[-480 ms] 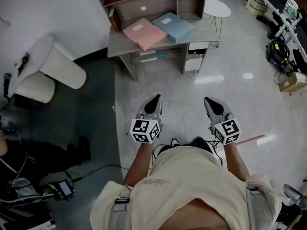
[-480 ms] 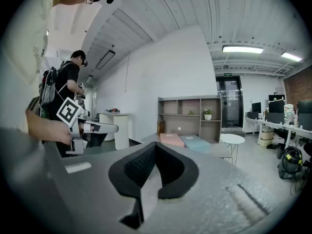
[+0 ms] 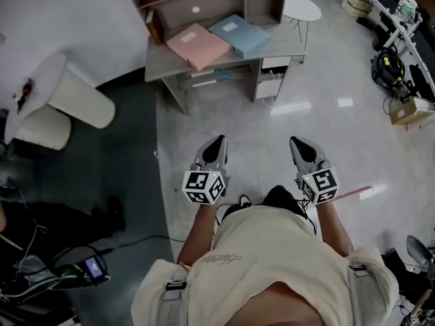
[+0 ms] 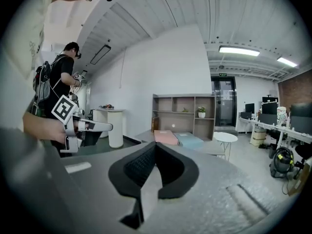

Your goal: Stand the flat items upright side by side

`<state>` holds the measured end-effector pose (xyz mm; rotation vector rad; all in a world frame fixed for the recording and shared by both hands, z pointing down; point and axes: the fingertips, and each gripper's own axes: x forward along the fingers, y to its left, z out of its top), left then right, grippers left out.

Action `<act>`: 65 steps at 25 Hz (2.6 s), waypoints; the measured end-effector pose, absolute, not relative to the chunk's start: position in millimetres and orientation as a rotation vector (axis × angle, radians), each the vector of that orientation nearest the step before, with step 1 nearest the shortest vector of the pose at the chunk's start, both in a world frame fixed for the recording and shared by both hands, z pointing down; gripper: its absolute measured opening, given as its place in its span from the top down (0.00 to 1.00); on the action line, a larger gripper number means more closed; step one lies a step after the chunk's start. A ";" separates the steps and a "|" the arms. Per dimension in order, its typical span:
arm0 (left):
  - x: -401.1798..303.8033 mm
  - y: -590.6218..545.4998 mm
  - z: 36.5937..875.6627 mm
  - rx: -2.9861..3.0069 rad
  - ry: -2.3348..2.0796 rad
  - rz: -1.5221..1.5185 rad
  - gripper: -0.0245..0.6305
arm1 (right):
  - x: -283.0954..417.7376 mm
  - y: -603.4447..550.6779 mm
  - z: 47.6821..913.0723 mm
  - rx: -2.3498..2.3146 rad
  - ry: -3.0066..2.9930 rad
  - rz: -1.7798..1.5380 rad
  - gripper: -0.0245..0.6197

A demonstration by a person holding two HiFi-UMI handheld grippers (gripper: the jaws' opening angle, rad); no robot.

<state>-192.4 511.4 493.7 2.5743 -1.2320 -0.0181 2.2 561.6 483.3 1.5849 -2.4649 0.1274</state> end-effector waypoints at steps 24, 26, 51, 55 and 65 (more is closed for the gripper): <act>-139.2 361.0 483.6 2.545 -1.245 0.095 0.93 | 65.7 383.7 522.8 1.642 -2.588 0.392 0.96; -128.3 336.6 478.3 2.544 -1.262 0.106 0.93 | 75.1 358.0 519.3 1.609 -2.609 0.361 0.96; -22.1 166.5 489.9 2.460 -1.322 0.246 0.94 | 159.2 174.4 557.2 1.392 -2.645 0.491 0.96; -18.8 132.6 496.2 2.446 -1.332 0.220 0.94 | 164.1 162.6 562.2 1.382 -2.625 0.526 0.96; -5.3 -0.2 485.7 2.568 -1.264 0.257 0.94 | 185.6 71.3 542.0 1.503 -2.514 0.460 0.96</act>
